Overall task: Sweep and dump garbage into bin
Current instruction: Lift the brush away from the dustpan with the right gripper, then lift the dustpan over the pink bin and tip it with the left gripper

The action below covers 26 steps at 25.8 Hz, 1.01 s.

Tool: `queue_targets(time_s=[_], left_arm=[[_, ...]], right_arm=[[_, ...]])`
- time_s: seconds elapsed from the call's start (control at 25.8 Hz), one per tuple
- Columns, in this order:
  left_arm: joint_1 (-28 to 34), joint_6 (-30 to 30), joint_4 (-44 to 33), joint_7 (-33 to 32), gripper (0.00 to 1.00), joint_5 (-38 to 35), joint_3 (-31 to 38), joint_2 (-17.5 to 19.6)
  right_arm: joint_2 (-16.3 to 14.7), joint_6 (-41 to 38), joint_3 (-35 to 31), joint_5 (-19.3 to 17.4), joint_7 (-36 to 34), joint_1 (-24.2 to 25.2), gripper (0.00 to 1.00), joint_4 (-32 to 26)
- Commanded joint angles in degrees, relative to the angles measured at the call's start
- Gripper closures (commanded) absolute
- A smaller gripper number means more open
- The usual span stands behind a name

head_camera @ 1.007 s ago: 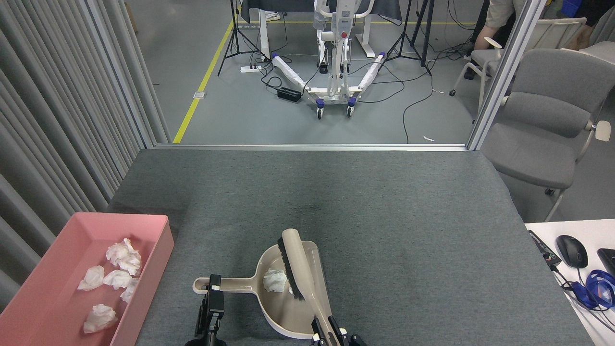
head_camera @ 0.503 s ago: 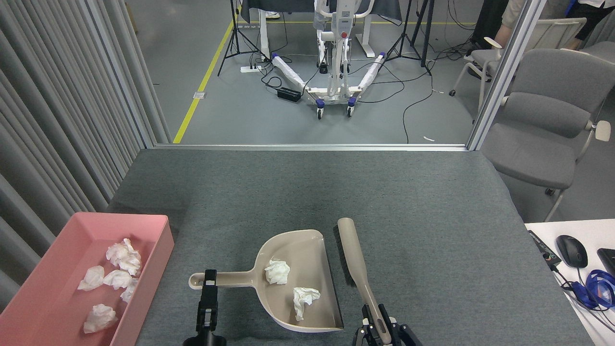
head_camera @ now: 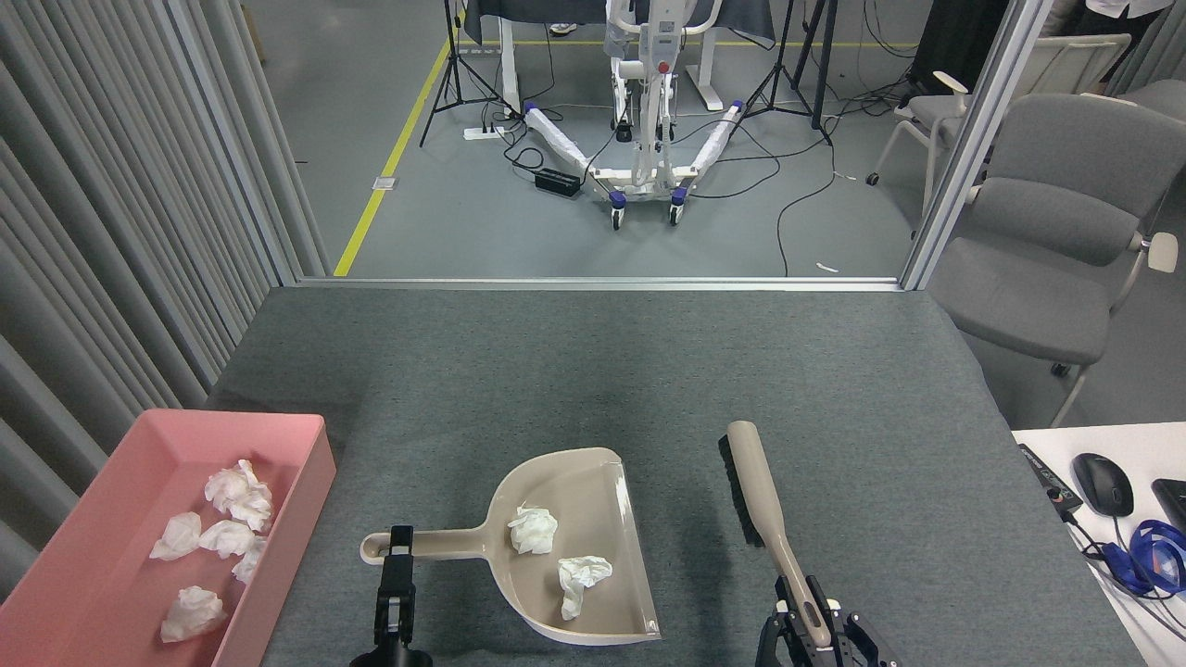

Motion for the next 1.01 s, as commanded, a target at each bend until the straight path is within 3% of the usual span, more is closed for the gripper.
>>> queue_targets(time_s=[0.0,0.15,0.27,0.81,0.97], left_arm=[[-0.6,2.1,-2.5,1.2,0.94,2.3,-2.6,2.6],[-1.6,6.5,-6.6,1.5,0.94,3.0,-3.3,6.3],[-1.8,6.4,-7.3,1.5,0.94,7.2,-3.2,8.9],[-1.6,6.9,-10.1,2.4,0.94,33.5,3.2,31.4],[-1.3,8.2,-10.0,2.6,0.94,37.6,4.9,37.2]], right_arm=[[-2.6,-0.5,-2.5,-2.1,0.0,-1.3,1.0,1.8],[-5.0,-2.0,-4.0,-3.1,-0.2,-1.5,1.0,4.3],[-6.2,-2.1,-4.7,-4.7,-0.4,-1.4,1.0,4.8],[-6.9,-1.9,-5.1,-5.6,-1.0,-1.4,0.98,6.2],[-8.3,-2.0,-6.2,-6.6,-1.0,-2.5,0.98,7.7]])
